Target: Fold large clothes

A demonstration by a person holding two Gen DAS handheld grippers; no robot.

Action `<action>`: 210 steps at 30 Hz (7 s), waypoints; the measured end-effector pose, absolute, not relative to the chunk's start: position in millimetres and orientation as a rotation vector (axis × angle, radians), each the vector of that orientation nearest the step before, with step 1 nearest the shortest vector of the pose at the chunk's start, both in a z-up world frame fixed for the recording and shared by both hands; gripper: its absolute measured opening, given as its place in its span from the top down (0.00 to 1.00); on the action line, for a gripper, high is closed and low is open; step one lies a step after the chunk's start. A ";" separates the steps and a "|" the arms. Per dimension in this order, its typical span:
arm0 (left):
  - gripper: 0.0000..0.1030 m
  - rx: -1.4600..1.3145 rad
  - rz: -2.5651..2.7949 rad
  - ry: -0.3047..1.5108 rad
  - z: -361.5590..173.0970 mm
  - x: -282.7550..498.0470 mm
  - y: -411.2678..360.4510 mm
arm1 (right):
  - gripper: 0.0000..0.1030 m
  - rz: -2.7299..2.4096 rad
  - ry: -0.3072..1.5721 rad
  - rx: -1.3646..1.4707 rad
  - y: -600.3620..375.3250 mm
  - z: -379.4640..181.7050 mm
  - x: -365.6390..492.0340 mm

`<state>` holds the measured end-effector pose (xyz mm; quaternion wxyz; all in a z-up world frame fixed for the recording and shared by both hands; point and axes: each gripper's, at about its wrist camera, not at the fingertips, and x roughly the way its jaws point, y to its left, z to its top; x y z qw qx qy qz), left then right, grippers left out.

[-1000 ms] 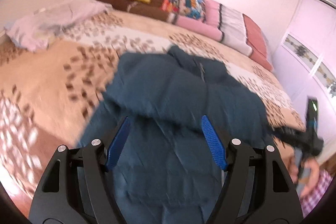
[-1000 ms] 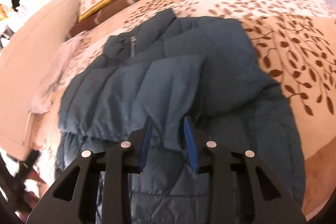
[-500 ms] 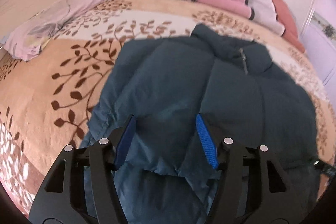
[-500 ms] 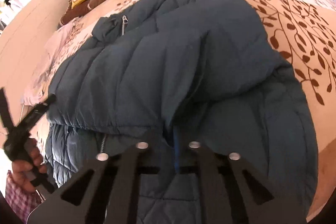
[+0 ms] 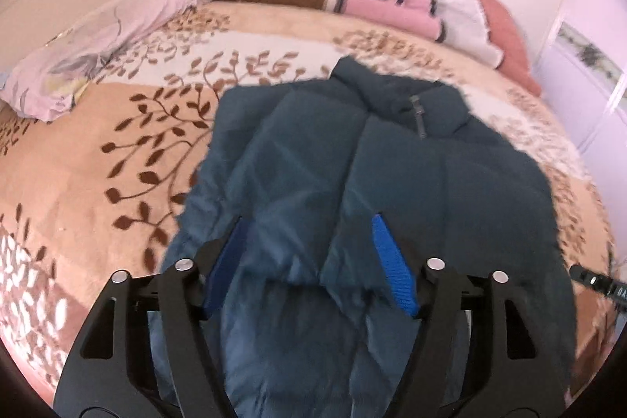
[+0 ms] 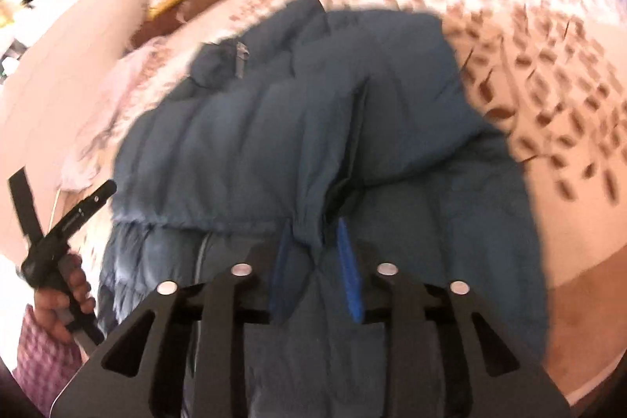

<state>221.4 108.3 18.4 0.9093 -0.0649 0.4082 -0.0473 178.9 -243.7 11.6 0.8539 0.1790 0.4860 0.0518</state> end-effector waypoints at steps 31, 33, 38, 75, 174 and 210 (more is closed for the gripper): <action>0.21 -0.428 0.016 0.976 -29.0 -49.6 227.4 | 0.31 0.084 1.186 0.337 -302.4 -29.1 -41.8; 0.21 -0.419 -0.012 0.985 -34.1 -43.5 218.3 | 0.30 0.095 1.195 0.327 -298.7 -31.2 -42.4; 0.21 -0.395 -0.051 1.017 -49.5 -33.3 206.6 | 0.28 0.087 1.211 0.290 -295.6 -35.0 -44.9; 0.91 -0.391 -0.147 0.840 41.7 -82.4 197.4 | 0.90 0.321 0.957 0.535 -344.0 38.8 -74.4; 0.27 -0.318 -0.003 0.765 36.9 195.6 154.8 | 0.94 0.110 0.936 0.367 -331.8 26.4 238.1; 0.25 -0.369 -0.090 0.839 34.6 74.2 76.1 | 0.47 -0.070 0.834 0.345 -362.9 48.3 -41.8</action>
